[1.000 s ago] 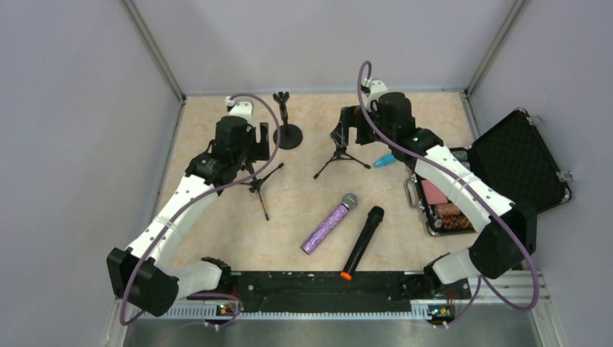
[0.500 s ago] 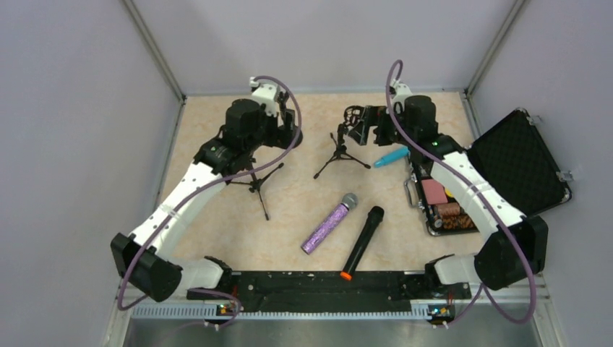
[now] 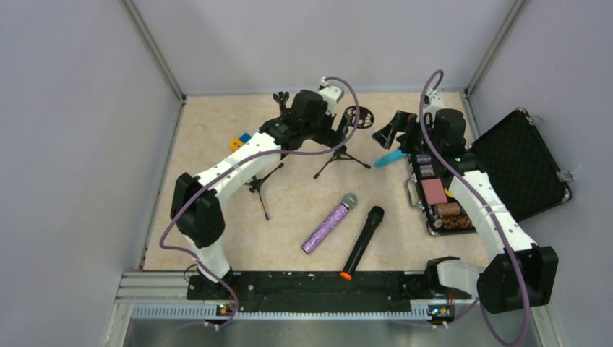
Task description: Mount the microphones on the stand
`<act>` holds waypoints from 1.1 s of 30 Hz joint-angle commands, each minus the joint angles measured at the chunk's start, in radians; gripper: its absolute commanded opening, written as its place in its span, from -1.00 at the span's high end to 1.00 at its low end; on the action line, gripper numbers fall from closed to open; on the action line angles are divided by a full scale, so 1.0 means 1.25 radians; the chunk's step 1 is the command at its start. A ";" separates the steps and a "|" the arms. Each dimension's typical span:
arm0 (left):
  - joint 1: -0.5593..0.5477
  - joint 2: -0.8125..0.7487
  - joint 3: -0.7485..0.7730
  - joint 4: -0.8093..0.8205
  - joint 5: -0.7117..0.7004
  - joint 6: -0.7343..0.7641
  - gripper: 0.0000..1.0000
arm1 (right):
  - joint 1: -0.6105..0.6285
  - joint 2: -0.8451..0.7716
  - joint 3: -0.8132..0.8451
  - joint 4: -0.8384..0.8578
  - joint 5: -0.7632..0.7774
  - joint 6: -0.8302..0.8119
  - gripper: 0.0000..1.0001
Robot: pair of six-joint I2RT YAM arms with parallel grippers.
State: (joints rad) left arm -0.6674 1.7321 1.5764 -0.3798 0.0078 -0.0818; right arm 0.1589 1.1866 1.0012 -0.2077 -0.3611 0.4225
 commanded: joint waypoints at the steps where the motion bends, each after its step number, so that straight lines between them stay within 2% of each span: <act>1: -0.020 0.071 0.103 0.060 0.023 0.030 -0.97 | -0.012 -0.033 -0.004 0.025 -0.024 0.004 -0.98; 8: -0.024 0.192 0.191 0.077 0.003 0.058 -0.87 | -0.011 -0.033 -0.006 0.024 -0.027 0.001 -0.98; 14: -0.026 0.226 0.197 0.081 0.030 0.079 -0.50 | -0.012 -0.029 -0.007 0.027 -0.031 0.002 -0.98; 16: -0.026 0.220 0.179 0.082 0.033 0.081 -0.23 | -0.011 -0.028 -0.008 0.029 -0.033 0.001 -0.98; 18: -0.026 0.204 0.143 0.092 0.031 0.081 0.13 | -0.011 -0.027 -0.009 0.031 -0.036 0.002 -0.98; 20: -0.026 0.172 0.104 0.112 0.021 0.080 0.60 | -0.012 -0.024 -0.011 0.034 -0.039 0.003 -0.98; 23: -0.026 0.132 0.052 0.132 0.004 0.079 0.97 | -0.011 -0.020 -0.014 0.039 -0.044 0.006 -0.98; 33: -0.029 0.009 -0.070 0.116 -0.092 0.079 1.00 | -0.011 -0.004 -0.019 0.049 -0.057 0.010 -0.98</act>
State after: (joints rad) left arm -0.7013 1.8549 1.5448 -0.2394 -0.0269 0.0189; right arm 0.1520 1.1790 0.9810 -0.1997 -0.4126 0.4236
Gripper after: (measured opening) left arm 0.459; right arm 0.988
